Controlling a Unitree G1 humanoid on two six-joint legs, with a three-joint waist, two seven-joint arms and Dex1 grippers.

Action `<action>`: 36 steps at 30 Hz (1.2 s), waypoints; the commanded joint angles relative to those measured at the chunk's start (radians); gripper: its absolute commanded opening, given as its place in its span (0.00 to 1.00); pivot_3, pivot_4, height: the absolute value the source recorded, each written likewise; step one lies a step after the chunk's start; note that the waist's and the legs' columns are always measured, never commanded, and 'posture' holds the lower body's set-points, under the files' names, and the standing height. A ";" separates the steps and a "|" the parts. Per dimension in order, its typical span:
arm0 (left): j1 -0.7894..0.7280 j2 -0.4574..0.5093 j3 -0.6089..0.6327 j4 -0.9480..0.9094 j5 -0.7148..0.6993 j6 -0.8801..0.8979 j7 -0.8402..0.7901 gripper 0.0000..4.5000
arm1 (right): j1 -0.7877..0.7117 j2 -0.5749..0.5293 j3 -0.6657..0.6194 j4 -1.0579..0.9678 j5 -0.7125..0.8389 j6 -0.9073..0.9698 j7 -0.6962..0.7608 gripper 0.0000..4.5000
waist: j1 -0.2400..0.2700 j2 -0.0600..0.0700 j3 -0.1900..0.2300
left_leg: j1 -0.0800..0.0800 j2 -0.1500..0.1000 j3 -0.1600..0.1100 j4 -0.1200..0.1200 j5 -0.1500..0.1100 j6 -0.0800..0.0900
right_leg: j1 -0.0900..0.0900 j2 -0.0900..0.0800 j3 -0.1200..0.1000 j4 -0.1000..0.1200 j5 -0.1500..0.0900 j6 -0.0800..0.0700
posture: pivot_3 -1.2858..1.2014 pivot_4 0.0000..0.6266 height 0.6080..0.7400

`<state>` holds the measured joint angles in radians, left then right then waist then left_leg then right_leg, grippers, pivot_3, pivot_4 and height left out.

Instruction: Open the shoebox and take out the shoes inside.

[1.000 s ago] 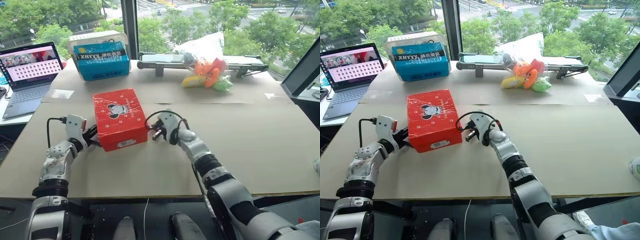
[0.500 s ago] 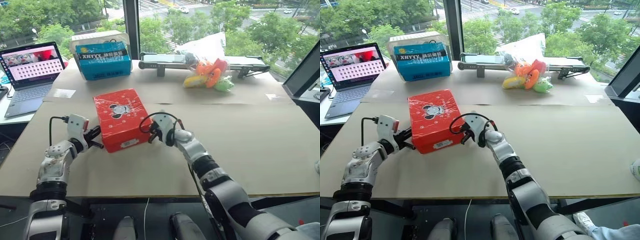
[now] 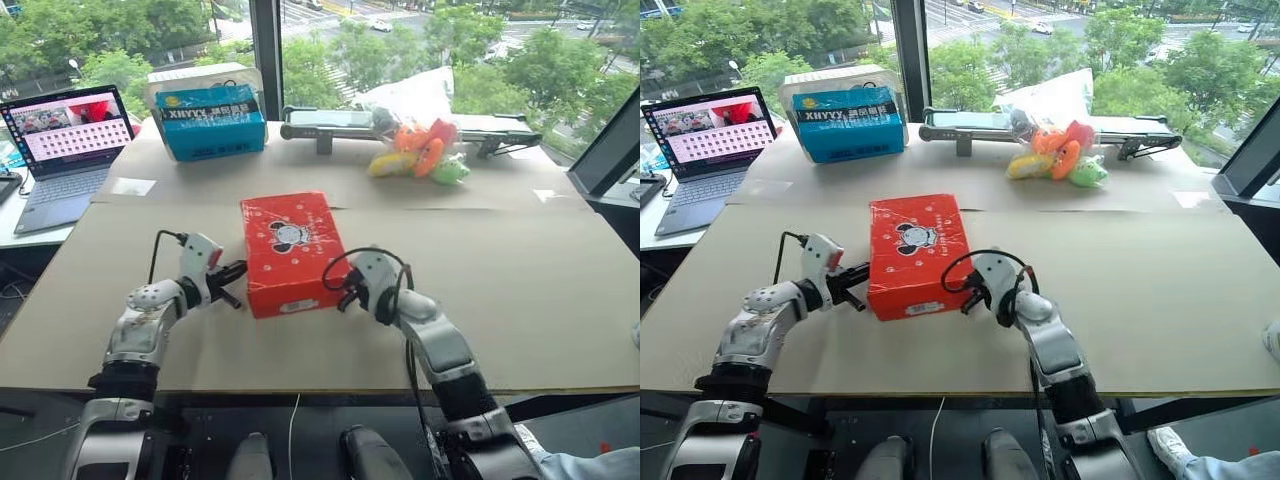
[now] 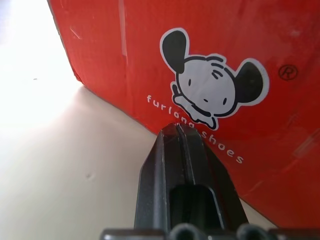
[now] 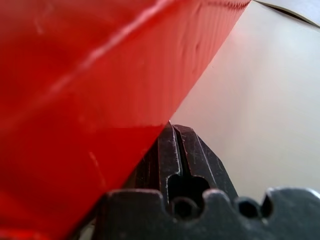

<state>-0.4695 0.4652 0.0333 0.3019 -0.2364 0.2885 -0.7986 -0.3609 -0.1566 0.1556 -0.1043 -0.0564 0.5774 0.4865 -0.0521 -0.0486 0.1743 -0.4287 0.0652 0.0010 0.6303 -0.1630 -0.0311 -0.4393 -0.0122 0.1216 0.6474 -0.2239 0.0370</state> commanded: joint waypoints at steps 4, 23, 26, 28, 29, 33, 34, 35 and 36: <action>-0.028 -0.068 -0.102 -0.035 0.006 -0.002 -0.068 0.00 | 0.061 -0.020 -0.023 -0.219 0.020 0.115 -0.054 0.01 | 0.006 0.000 0.000 | 0.000 0.000 0.000 0.002 0.000 0.000 | 0.000 0.000 0.000 0.000 0.000 0.000 | 0.52 0.24 0.97; -0.137 -0.128 -0.177 0.133 0.090 -0.121 -0.166 0.00 | 0.254 -0.070 -0.047 -0.471 0.054 0.297 -0.114 0.01 | 0.010 0.000 0.000 | 0.000 0.000 0.000 0.004 0.000 0.000 | 0.001 0.000 0.001 0.000 0.000 0.001 | 0.52 0.24 0.97; -0.140 -0.131 -0.171 0.138 0.092 -0.126 -0.164 0.00 | 0.238 -0.077 -0.056 -0.447 0.053 0.278 -0.125 0.01 | 0.010 0.000 0.000 | 0.000 0.000 0.000 0.004 0.000 0.000 | 0.001 0.000 0.000 0.000 0.000 0.001 | 0.52 0.24 0.97; -0.135 -0.130 -0.160 0.133 0.088 -0.128 -0.153 0.00 | 0.220 -0.089 -0.065 -0.423 0.049 0.263 -0.129 0.01 | 0.010 0.000 0.000 | 0.000 0.000 0.000 0.004 0.000 0.000 | 0.001 0.000 0.000 0.000 0.000 0.001 | 0.52 0.24 0.97; -0.132 -0.130 -0.151 0.129 0.084 -0.126 -0.144 0.00 | 0.210 -0.094 -0.075 -0.410 0.050 0.257 -0.131 0.01 | 0.010 0.000 0.000 | 0.000 0.000 0.000 0.004 0.000 0.000 | 0.001 0.000 0.001 0.000 0.000 0.001 | 0.52 0.24 0.97; -0.108 -0.124 -0.105 0.103 0.063 -0.109 -0.104 0.00 | 0.183 -0.135 -0.112 -0.353 0.055 0.223 -0.121 0.01 | 0.009 0.000 0.000 | 0.000 0.000 0.000 0.004 0.000 0.000 | 0.001 0.000 0.001 0.000 0.001 0.001 | 0.52 0.24 0.97; -0.102 -0.123 -0.102 0.097 0.065 -0.108 -0.097 0.00 | 0.184 -0.144 -0.119 -0.347 0.060 0.219 -0.116 0.01 | 0.009 0.000 0.000 | 0.000 0.000 0.000 0.004 0.000 0.000 | 0.001 0.000 0.001 0.000 0.001 0.001 | 0.52 0.24 0.97; -0.099 -0.123 -0.101 0.094 0.067 -0.108 -0.092 0.00 | 0.184 -0.149 -0.124 -0.343 0.065 0.216 -0.113 0.01 | 0.008 0.000 0.000 | 0.000 0.000 0.000 0.004 0.000 0.000 | 0.001 0.000 0.001 0.000 0.001 0.001 | 0.52 0.24 0.97; -0.093 -0.121 -0.095 0.088 0.064 -0.104 -0.086 0.00 | 0.188 -0.159 -0.130 -0.344 0.071 0.217 -0.105 0.01 | 0.008 0.000 0.000 | 0.000 0.000 0.000 0.004 0.000 0.000 | 0.001 0.000 0.001 0.000 0.000 0.001 | 0.52 0.24 0.97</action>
<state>-0.5641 0.3481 -0.0691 0.4324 -0.1585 0.1820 -0.8903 -0.1639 -0.3054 0.0505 -0.4293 -0.0066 0.8263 0.3705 -0.0442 -0.0486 0.1743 -0.4290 0.0649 0.0010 0.6334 -0.1630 -0.0310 -0.4384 -0.0123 0.1222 0.6470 -0.2236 0.0379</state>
